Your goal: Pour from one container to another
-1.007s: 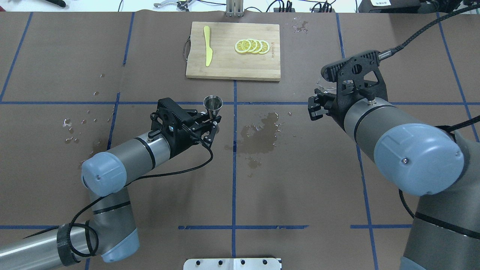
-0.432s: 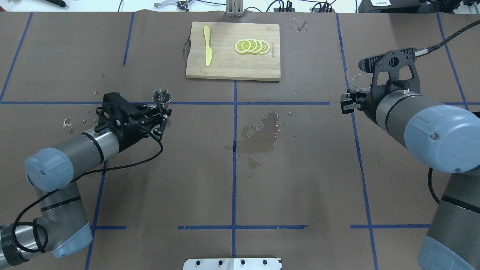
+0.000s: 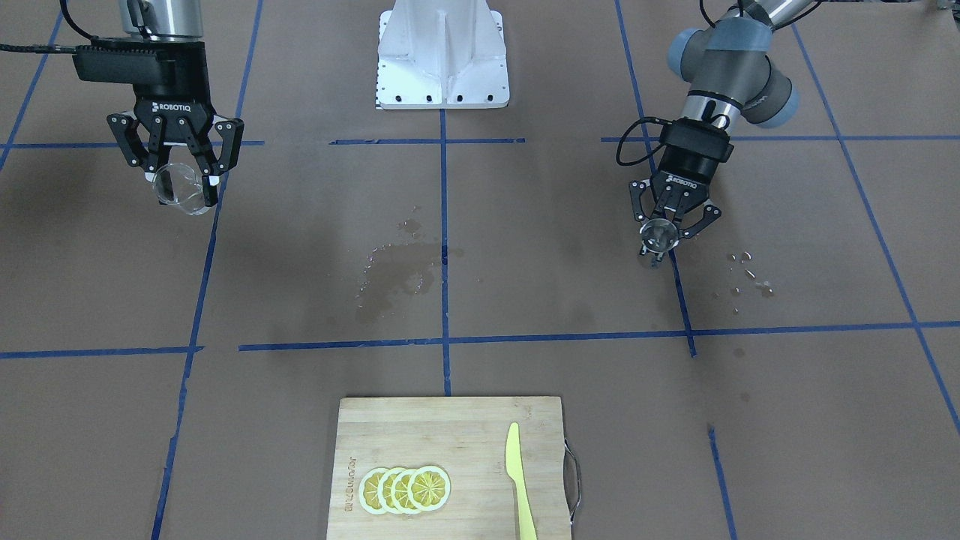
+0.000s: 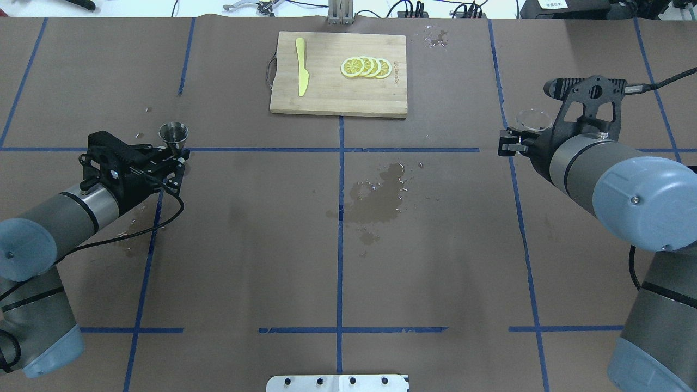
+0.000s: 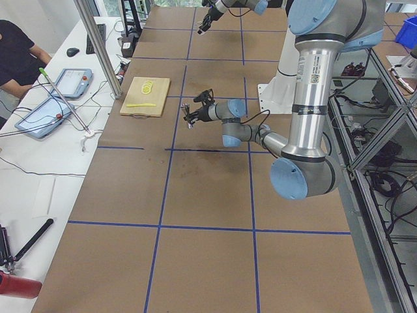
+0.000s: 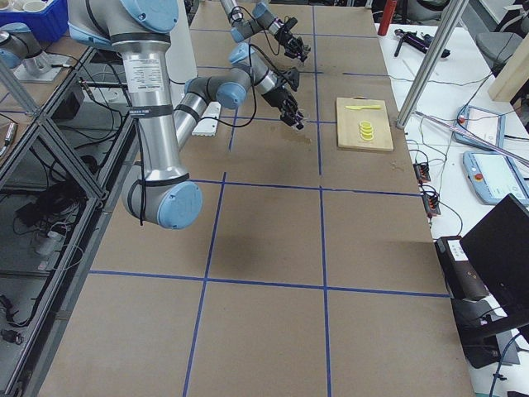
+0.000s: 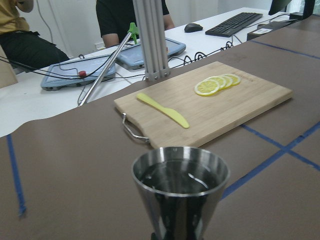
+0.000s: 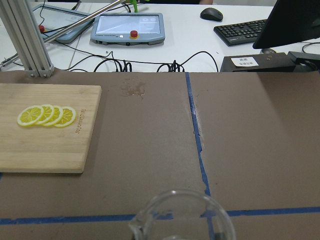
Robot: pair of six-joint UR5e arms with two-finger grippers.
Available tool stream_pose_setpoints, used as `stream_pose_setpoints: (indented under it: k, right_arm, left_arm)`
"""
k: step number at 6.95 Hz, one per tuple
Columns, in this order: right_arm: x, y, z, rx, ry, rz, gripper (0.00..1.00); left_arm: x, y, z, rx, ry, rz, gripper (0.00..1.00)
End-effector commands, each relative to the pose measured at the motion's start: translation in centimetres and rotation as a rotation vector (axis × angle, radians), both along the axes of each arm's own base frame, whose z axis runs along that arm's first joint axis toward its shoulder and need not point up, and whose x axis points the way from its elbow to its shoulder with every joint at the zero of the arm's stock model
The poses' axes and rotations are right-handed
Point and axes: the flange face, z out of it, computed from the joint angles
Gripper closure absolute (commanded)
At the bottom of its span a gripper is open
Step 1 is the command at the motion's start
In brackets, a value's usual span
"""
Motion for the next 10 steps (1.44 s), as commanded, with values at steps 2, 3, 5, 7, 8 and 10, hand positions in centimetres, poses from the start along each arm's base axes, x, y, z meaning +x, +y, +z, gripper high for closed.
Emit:
stream_pose_setpoints:
  k: [2, 3, 5, 7, 8, 10]
  right_arm:
    - [-1.6, -1.1, 6.9, 0.034, -0.067, 0.022, 1.00]
    - [-1.7, -1.2, 8.3, 0.050, -0.080, 0.026, 1.00]
    - [-1.7, -0.9, 9.1, 0.061, -0.079, 0.030, 1.00]
    - [-2.6, 0.8, 10.2, 0.096, -0.066, 0.035, 1.00]
    - [-2.4, 1.9, 11.1, 0.118, -0.079, 0.034, 1.00]
    - [-2.7, 2.2, 11.1, 0.117, -0.090, 0.031, 1.00]
  left_arm:
    - [-2.4, 0.8, 2.9, -0.202, 0.190, -0.095, 1.00]
    - [-4.2, 1.3, 4.7, -0.256, 0.228, -0.166, 1.00]
    - [-7.4, 2.2, 8.3, -0.262, 0.251, -0.394, 1.00]
    - [-4.8, 5.9, 8.9, -0.235, 0.287, -0.450, 1.00]
    - [-3.1, 7.8, 9.6, -0.236, 0.320, -0.467, 1.00]
    - [-0.4, 9.9, 12.2, -0.165, 0.263, -0.519, 1.00]
